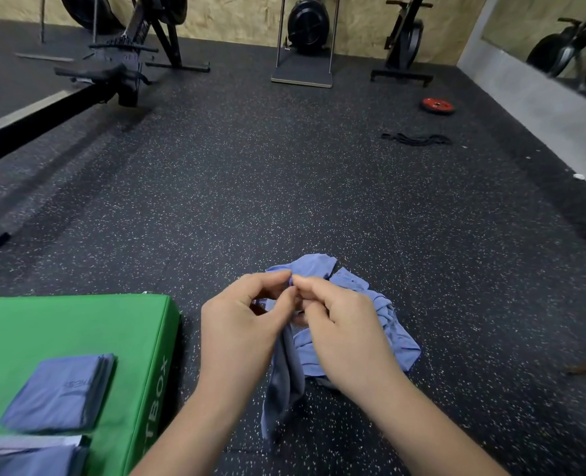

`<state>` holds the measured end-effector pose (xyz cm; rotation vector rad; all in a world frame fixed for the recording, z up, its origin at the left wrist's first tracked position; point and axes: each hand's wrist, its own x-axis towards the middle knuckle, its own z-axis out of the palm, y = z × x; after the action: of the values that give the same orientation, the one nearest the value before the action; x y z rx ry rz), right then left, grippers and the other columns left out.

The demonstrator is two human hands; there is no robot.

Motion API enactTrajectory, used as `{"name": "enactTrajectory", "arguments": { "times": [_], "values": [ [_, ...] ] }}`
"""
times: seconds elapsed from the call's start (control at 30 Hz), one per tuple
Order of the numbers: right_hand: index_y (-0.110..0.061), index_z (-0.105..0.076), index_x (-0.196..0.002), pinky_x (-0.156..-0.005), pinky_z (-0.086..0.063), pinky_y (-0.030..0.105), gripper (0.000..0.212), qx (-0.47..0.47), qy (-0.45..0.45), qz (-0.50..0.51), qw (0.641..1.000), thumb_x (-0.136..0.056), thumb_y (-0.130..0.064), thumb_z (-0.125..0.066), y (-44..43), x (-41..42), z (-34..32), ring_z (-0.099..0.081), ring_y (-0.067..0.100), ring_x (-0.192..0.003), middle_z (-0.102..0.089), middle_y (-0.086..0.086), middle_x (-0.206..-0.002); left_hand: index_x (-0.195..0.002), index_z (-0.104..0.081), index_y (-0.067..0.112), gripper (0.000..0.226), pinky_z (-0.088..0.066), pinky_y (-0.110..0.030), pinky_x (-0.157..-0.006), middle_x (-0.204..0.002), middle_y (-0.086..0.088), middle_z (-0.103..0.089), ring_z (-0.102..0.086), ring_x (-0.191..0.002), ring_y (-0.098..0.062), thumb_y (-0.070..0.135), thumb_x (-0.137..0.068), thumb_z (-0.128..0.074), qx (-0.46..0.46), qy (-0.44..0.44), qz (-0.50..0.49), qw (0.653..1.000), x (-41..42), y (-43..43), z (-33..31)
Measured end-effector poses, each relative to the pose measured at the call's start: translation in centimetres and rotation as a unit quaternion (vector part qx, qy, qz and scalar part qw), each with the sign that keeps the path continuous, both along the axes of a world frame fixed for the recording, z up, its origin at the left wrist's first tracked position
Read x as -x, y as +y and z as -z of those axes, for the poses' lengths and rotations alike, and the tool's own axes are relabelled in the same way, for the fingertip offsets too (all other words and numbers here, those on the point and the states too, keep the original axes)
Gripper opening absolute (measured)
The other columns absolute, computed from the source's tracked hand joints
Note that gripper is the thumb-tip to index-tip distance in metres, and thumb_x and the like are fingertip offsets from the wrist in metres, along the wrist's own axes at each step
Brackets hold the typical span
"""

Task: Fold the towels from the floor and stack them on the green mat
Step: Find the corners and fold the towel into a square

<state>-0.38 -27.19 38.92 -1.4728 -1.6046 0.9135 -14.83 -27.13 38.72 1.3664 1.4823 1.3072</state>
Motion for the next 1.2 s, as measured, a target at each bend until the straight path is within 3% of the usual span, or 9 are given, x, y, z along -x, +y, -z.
{"name": "enactTrajectory", "arguments": {
  "times": [0.17, 0.33, 0.43, 0.5, 0.73, 0.83, 0.93, 1.07, 1.2],
  "values": [
    [-0.042, -0.061, -0.142, -0.108, -0.055, 0.050, 0.051, 0.054, 0.008, -0.030, 0.998, -0.096, -0.026, -0.044, -0.5, 0.3, -0.4, -0.070, 0.013, -0.120, -0.076, -0.005, -0.125, -0.107, -0.080, 0.036, 0.027, -0.050, -0.016, -0.077, -0.097, 0.021, -0.077, -0.072, -0.089, -0.003, 0.017, -0.088, -0.085, -0.037, 0.055, -0.039, 0.997, -0.3, -0.2, 0.0],
    [-0.032, -0.069, -0.139, -0.112, -0.052, 0.035, 0.042, 0.032, 0.053, -0.052, 0.997, -0.109, -0.009, -0.053, -0.7, 0.0, -1.0, -0.065, -0.003, -0.125, -0.073, -0.024, -0.129, -0.096, -0.080, 0.030, 0.021, -0.052, -0.016, -0.072, -0.090, 0.012, -0.079, -0.072, -0.078, -0.008, 0.009, -0.094, -0.078, -0.025, -0.015, -0.044, 0.999, 0.1, 0.3, 0.1],
    [-0.033, -0.073, -0.121, -0.101, -0.051, 0.024, 0.030, -0.018, -0.016, -0.030, 0.999, -0.102, -0.012, -0.065, -0.3, -0.8, -1.5, -0.066, -0.003, -0.113, -0.072, -0.023, -0.117, -0.094, -0.078, 0.026, 0.021, -0.054, -0.021, -0.072, -0.088, 0.009, -0.078, -0.070, -0.075, -0.009, 0.005, -0.096, -0.075, -0.020, -0.034, -0.015, 0.999, 0.6, 0.7, -0.1],
    [-0.036, -0.066, -0.117, -0.100, -0.044, 0.019, 0.028, -0.073, -0.100, -0.017, 0.992, -0.096, -0.018, -0.072, 0.2, -1.8, -1.9, -0.059, -0.001, -0.118, -0.062, -0.023, -0.118, -0.093, -0.077, 0.024, 0.022, -0.053, -0.020, -0.068, -0.084, 0.008, -0.077, -0.064, -0.068, -0.006, 0.003, -0.096, -0.074, -0.017, -0.050, 0.016, 0.998, 1.0, 0.8, -0.4],
    [-0.047, -0.055, -0.125, -0.114, -0.027, 0.034, 0.041, 0.002, -0.211, -0.077, 0.974, -0.091, -0.039, -0.077, 1.7, -4.1, -1.9, -0.029, 0.001, -0.137, -0.029, -0.028, -0.148, -0.098, -0.075, 0.029, 0.013, -0.051, -0.036, -0.080, -0.089, 0.008, -0.074, -0.063, -0.080, -0.011, 0.018, -0.091, -0.072, -0.033, -0.039, 0.074, 0.996, 2.5, 1.4, -0.5],
    [-0.042, -0.060, -0.114, -0.117, -0.025, 0.037, 0.027, 0.029, -0.245, -0.081, 0.966, -0.092, -0.044, -0.076, 1.9, -4.5, -1.3, -0.028, 0.003, -0.135, -0.031, -0.022, -0.153, -0.097, -0.075, 0.030, 0.014, -0.049, -0.035, -0.079, -0.090, 0.006, -0.074, -0.061, -0.080, -0.012, 0.020, -0.090, -0.070, -0.038, -0.044, 0.082, 0.995, 2.8, 1.4, -0.5],
    [-0.035, -0.062, -0.101, -0.112, -0.032, 0.037, 0.016, 0.054, -0.284, -0.069, 0.955, -0.096, -0.048, -0.070, 2.3, -5.0, -0.8, -0.043, 0.009, -0.128, -0.049, -0.018, -0.137, -0.098, -0.075, 0.030, 0.013, -0.049, -0.033, -0.077, -0.089, 0.007, -0.073, -0.060, -0.080, -0.013, 0.020, -0.091, -0.070, -0.043, -0.046, 0.079, 0.995, 3.4, 1.6, -0.5],
    [-0.025, -0.065, -0.081, -0.080, -0.049, 0.028, 0.020, -0.006, -0.170, 0.006, 0.985, -0.097, -0.033, -0.073, 2.5, -5.7, -2.1, -0.063, 0.010, -0.081, -0.070, -0.009, -0.085, -0.099, -0.076, 0.025, 0.020, -0.048, -0.021, -0.073, -0.088, 0.007, -0.072, -0.059, -0.079, -0.010, 0.006, -0.099, -0.074, -0.044, -0.037, 0.058, 0.997, 4.2, 2.1, 0.0],
    [-0.023, -0.070, -0.092, -0.079, -0.050, 0.031, 0.009, -0.067, -0.026, 0.017, 0.997, -0.098, -0.022, -0.076, 2.2, -5.9, -3.4, -0.065, 0.013, -0.079, -0.071, -0.008, -0.081, -0.100, -0.076, 0.020, 0.018, -0.049, -0.016, -0.076, -0.089, 0.004, -0.074, -0.061, -0.081, -0.006, 0.002, -0.101, -0.070, -0.053, -0.035, 0.027, 0.998, 4.8, 2.6, -0.3]
  ]
}}
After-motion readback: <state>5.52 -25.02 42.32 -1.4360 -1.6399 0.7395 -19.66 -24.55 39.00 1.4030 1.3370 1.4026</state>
